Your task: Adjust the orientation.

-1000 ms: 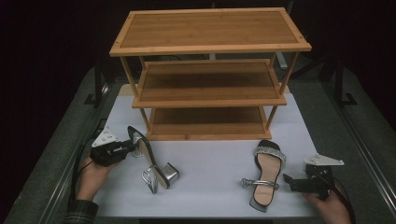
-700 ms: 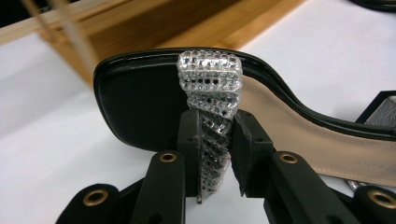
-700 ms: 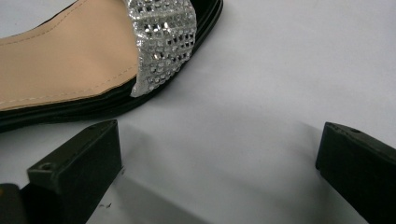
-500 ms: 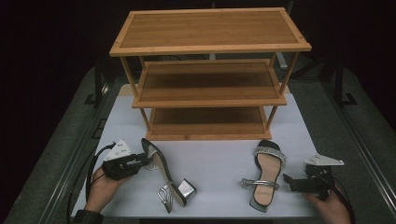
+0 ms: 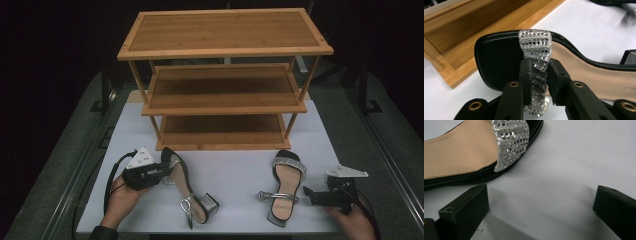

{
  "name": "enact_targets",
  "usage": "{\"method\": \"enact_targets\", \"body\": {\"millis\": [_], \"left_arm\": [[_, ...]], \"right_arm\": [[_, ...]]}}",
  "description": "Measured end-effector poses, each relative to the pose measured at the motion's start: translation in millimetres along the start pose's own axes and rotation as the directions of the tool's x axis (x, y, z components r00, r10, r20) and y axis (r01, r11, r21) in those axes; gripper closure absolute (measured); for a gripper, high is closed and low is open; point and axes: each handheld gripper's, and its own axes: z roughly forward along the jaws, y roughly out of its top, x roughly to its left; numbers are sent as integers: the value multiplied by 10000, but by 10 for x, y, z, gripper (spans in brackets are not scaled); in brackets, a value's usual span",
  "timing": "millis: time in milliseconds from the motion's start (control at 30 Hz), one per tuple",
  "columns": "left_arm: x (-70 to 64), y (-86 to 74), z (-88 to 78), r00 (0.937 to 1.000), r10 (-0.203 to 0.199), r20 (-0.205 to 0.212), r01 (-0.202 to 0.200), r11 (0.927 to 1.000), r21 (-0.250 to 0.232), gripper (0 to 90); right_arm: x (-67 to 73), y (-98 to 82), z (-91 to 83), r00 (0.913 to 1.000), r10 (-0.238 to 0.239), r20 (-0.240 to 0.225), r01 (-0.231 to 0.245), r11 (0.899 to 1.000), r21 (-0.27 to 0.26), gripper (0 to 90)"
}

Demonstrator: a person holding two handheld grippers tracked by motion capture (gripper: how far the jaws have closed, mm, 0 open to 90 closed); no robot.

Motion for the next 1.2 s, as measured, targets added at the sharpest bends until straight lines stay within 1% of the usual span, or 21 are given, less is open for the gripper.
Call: {"method": "enact_targets", "body": {"millis": [167, 200, 267, 333, 367, 400, 433, 500, 533, 733, 833, 867, 900, 933, 1000, 1033, 1067, 1100, 1133, 1167, 1200], "left_arm": [[32, 61, 123, 10000, -39, 8, 39, 10000, 52, 752], [37, 70, 144, 10000, -52, 13, 53, 10000, -44, 752], [41, 108, 207, 10000, 60, -12, -60, 10000, 66, 770], [54, 145, 333, 10000, 53, 39, -54, 9999, 148, 787], [62, 149, 381, 10000, -1, 37, 0, 9999, 117, 821], [62, 149, 381, 10000, -1, 37, 0, 9999, 117, 834], [83, 156, 479, 9997, -54, 218, 49, 9997, 222, 854], [86, 159, 515, 9993, -190, 314, 185, 9997, 172, 855], [90, 175, 532, 9994, -160, 321, 156, 9998, 134, 854], [83, 185, 467, 9998, -143, 143, 143, 9999, 15, 846], [-19, 231, 375, 9983, -117, 570, 130, 9997, -219, 794], [-19, 231, 375, 9983, -117, 570, 130, 9997, -219, 768], [-62, 241, 353, 9974, -54, 719, 74, 9996, -275, 768], [-106, 250, 334, 9962, 21, 872, 7, 9995, -312, 719], [-193, 257, 294, 9916, 238, 1274, -180, 9988, -463, 700], [-276, 254, 254, 9868, 213, 1604, -111, 9979, -642, 672], [-276, 254, 254, 9868, 213, 1604, -111, 9979, -642, 659], [-314, 253, 232, 9836, 252, 1786, -126, 9974, -713, 659], [-391, 249, 193, 9771, 193, 2118, -8, 9962, -869, 633], [-391, 249, 193, 9771, 193, 2118, -8, 9962, -869, 624], [-424, 245, 179, 9718, 186, 2351, 33, 9957, -923, 624]], "right_arm": [[0, 0, 0, 10000, 2, 0, -2, 10000, -3, 0], [0, 0, 0, 10000, 3, 0, -3, 10000, -3, 0], [0, 0, 0, 10000, 3, 0, -3, 10000, -1, 0], [0, 0, 0, 10000, 1, -1, -1, 10000, -3, 0], [0, 0, 0, 10000, 2, 0, -2, 10000, -5, 0], [0, 0, 0, 10000, 2, 0, -2, 10000, -5, 0], [0, 0, 0, 10000, 5, -1, -5, 10000, -6, 0], [0, 0, -1, 10000, 14, -4, -14, 10000, -6, 0], [0, -1, 0, 10000, 0, 2, 0, 10000, -11, 0], [0, -1, -1, 10000, 8, -3, -8, 10000, -10, 0], [0, -1, -1, 10000, 4, -1, -4, 10000, -16, 0], [0, -1, -1, 10000, 4, -1, -4, 10000, -16, 0], [0, -1, -1, 10000, 4, -1, -4, 10000, -10, 0], [0, -1, -1, 10000, 5, -1, -5, 10000, -12, 0], [0, -1, -1, 10000, 6, -1, -6, 10000, -12, 0], [0, -1, -1, 10000, 6, -1, -6, 10000, -11, 0], [0, -1, -1, 10000, 6, -1, -6, 10000, -11, 0], [0, -1, 0, 10000, 8, -3, -8, 10000, -7, 0], [-1, 1, -1, 10000, 4, -4, -3, 10000, 21, 0], [-1, 1, -1, 10000, 4, -4, -3, 10000, 21, 0], [-1, 1, 1, 10000, 21, -9, -21, 10000, 6, 0]]}}
